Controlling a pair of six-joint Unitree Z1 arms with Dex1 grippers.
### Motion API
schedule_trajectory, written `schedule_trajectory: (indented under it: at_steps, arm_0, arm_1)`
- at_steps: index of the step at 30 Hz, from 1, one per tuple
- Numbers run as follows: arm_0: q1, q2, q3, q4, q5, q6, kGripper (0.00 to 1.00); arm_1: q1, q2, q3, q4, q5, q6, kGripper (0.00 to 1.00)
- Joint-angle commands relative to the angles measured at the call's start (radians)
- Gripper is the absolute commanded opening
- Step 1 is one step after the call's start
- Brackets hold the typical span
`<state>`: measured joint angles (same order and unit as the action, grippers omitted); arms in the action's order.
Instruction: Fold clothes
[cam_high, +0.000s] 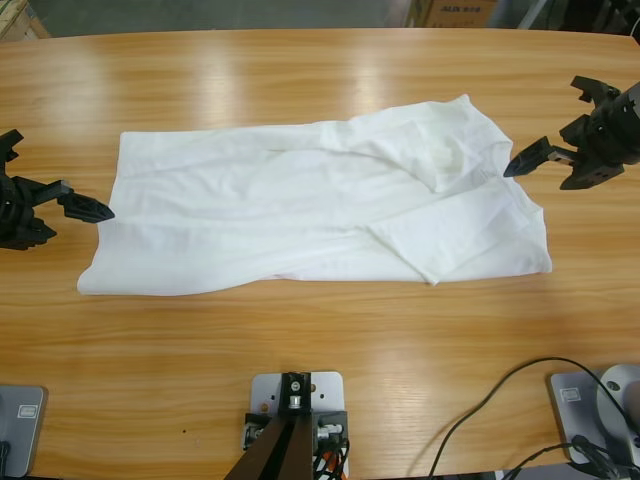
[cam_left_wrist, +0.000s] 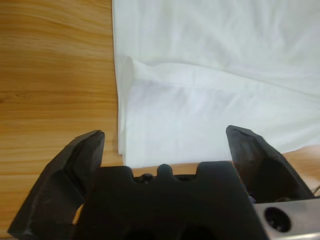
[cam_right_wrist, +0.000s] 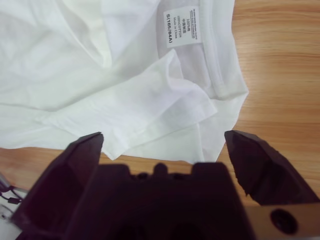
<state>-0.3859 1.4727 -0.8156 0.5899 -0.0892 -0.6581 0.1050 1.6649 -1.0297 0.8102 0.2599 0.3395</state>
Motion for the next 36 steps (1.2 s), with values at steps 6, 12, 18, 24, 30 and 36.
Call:
schedule_trajectory:
  at_steps: [6, 12, 18, 24, 30, 36]
  arm_0:
    - [-0.014, 0.121, 0.0, -0.028, 0.008, 0.021, 0.858]
    - [-0.035, 0.154, -0.018, -0.033, 0.008, 0.04, 0.771]
    - [-0.042, 0.176, -0.043, -0.039, 0.008, 0.068, 0.724]
    - [-0.042, 0.213, -0.06, -0.039, 0.008, 0.075, 0.724]
    - [-0.042, 0.235, -0.059, -0.039, 0.011, 0.075, 0.724]
    - [-0.039, 0.246, -0.064, -0.039, 0.034, 0.075, 0.724]
  arm_1:
    - [0.013, -0.004, 0.006, 0.01, -0.001, -0.01, 1.0]
    - [0.013, 0.007, 0.006, 0.007, -0.001, -0.01, 1.0]
    - [0.013, 0.015, 0.007, 0.004, -0.001, -0.011, 1.0]
    - [0.013, 0.021, 0.005, 0.001, -0.002, -0.011, 1.0]
    - [0.013, 0.029, 0.005, -0.002, -0.002, -0.011, 1.0]
    - [0.013, 0.033, 0.005, -0.002, -0.002, -0.011, 1.0]
